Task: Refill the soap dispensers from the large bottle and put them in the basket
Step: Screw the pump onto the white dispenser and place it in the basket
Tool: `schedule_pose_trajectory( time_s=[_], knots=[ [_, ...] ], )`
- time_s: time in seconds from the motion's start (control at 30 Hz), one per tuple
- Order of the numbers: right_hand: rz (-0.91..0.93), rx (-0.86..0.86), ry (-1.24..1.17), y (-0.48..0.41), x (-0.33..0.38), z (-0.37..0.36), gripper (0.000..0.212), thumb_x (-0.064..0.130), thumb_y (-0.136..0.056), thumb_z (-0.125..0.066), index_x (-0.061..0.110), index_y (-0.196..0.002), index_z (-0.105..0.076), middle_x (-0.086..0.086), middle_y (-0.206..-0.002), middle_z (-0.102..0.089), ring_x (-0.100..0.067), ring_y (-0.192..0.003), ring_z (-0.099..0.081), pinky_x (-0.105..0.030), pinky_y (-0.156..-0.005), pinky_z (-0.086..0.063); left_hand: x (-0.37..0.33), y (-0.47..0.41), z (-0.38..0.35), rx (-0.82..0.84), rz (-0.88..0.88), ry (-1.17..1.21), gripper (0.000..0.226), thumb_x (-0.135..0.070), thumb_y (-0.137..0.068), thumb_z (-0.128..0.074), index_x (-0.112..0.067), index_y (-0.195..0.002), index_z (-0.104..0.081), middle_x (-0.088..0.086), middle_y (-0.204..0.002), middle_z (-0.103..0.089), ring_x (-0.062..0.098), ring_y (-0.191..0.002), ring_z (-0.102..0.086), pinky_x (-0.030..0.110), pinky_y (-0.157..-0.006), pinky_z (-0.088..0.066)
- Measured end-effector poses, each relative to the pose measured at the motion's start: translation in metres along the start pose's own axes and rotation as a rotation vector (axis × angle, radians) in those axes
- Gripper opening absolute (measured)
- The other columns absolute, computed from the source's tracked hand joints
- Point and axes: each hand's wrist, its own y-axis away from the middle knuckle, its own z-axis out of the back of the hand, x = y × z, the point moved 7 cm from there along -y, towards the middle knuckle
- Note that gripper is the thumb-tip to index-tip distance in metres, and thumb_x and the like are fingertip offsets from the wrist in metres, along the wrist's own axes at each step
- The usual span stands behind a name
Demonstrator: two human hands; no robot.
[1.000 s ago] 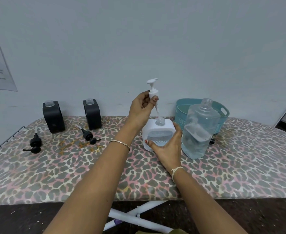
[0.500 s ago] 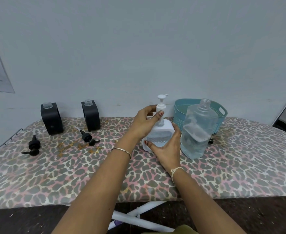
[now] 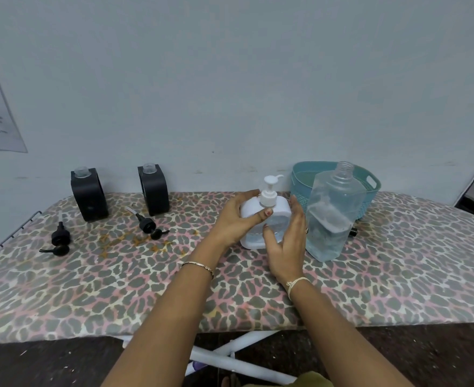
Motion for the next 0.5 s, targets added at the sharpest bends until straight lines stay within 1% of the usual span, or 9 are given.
schedule_pose_trajectory(
  time_s=[0.07, 0.13, 0.2, 0.27, 0.33, 0.37, 0.43, 0.5],
  knots=[
    [-0.050, -0.052, -0.047, -0.005, 0.004, 0.006, 0.073, 0.043, -0.081, -0.042, 0.016, -0.148, -0.032, 0.000, -0.151, -0.036, -0.015, -0.141, -0.029, -0.041, -0.117, -0.024, 0.001, 0.004, 0.003, -0.017, -0.026, -0.043, 0.054, -0.025, -0.080, -0.076, -0.017, -0.129, -0.054, -0.009, -0.118, -0.059, -0.010, -0.096, -0.055, 0.001, -0.073, -0.043],
    [-0.070, -0.078, -0.079, -0.016, 0.015, 0.008, 0.064, 0.046, -0.086, -0.039, 0.020, -0.145, -0.038, 0.004, -0.148, -0.042, -0.011, -0.138, -0.032, -0.039, -0.115, -0.027, 0.001, 0.006, 0.003, -0.019, -0.045, -0.081, 0.052, -0.028, -0.080, -0.076, -0.022, -0.127, -0.056, -0.012, -0.116, -0.060, -0.012, -0.097, -0.054, 0.000, -0.073, -0.042],
    [-0.042, -0.007, -0.097, -0.028, 0.031, 0.002, 0.053, 0.047, -0.092, -0.037, 0.024, -0.140, -0.046, 0.009, -0.140, -0.049, -0.007, -0.131, -0.041, -0.035, -0.111, -0.034, 0.001, 0.006, 0.003, -0.014, -0.053, -0.096, 0.048, -0.030, -0.081, -0.075, -0.024, -0.125, -0.056, -0.012, -0.116, -0.061, -0.011, -0.098, -0.055, 0.001, -0.075, -0.043],
    [-0.040, 0.111, -0.124, -0.037, 0.044, -0.007, 0.044, 0.045, -0.096, -0.038, 0.024, -0.132, -0.054, 0.012, -0.124, -0.058, -0.008, -0.119, -0.052, -0.036, -0.104, -0.042, 0.001, 0.006, 0.004, -0.002, -0.046, -0.095, 0.047, -0.031, -0.083, -0.072, -0.025, -0.126, -0.055, -0.011, -0.118, -0.061, -0.007, -0.100, -0.057, 0.003, -0.076, -0.044],
    [-0.045, 0.175, -0.112, -0.043, 0.046, -0.014, 0.036, 0.041, -0.098, -0.040, 0.021, -0.120, -0.062, 0.011, -0.106, -0.063, -0.012, -0.104, -0.060, -0.043, -0.094, -0.048, 0.003, 0.006, 0.004, 0.012, -0.031, -0.084, 0.046, -0.030, -0.085, -0.070, -0.026, -0.128, -0.054, -0.011, -0.119, -0.061, -0.005, -0.102, -0.057, 0.004, -0.077, -0.045],
    [-0.045, 0.181, -0.105, -0.044, 0.045, -0.014, 0.034, 0.040, -0.099, -0.042, 0.020, -0.116, -0.063, 0.008, -0.103, -0.064, -0.014, -0.100, -0.061, -0.045, -0.091, -0.049, 0.003, 0.006, 0.005, 0.016, -0.025, -0.078, 0.046, -0.030, -0.085, -0.069, -0.027, -0.128, -0.053, -0.012, -0.119, -0.061, -0.006, -0.102, -0.057, 0.004, -0.077, -0.045],
    [-0.047, 0.175, -0.098, -0.044, 0.041, -0.013, 0.035, 0.041, -0.097, -0.045, 0.017, -0.115, -0.063, 0.003, -0.106, -0.066, -0.016, -0.101, -0.062, -0.046, -0.090, -0.049, 0.002, 0.007, 0.005, 0.014, -0.017, -0.065, 0.044, -0.030, -0.086, -0.069, -0.027, -0.127, -0.054, -0.013, -0.117, -0.060, -0.010, -0.099, -0.056, 0.002, -0.074, -0.044],
    [-0.056, 0.163, -0.098, -0.043, 0.035, -0.010, 0.028, 0.034, -0.095, -0.050, 0.017, -0.114, -0.063, 0.001, -0.107, -0.067, -0.015, -0.102, -0.062, -0.044, -0.090, -0.050, 0.002, 0.007, 0.005, 0.010, -0.010, -0.046, 0.042, -0.031, -0.086, -0.069, -0.028, -0.125, -0.055, -0.016, -0.115, -0.060, -0.013, -0.096, -0.055, 0.001, -0.071, -0.043]
  ],
)
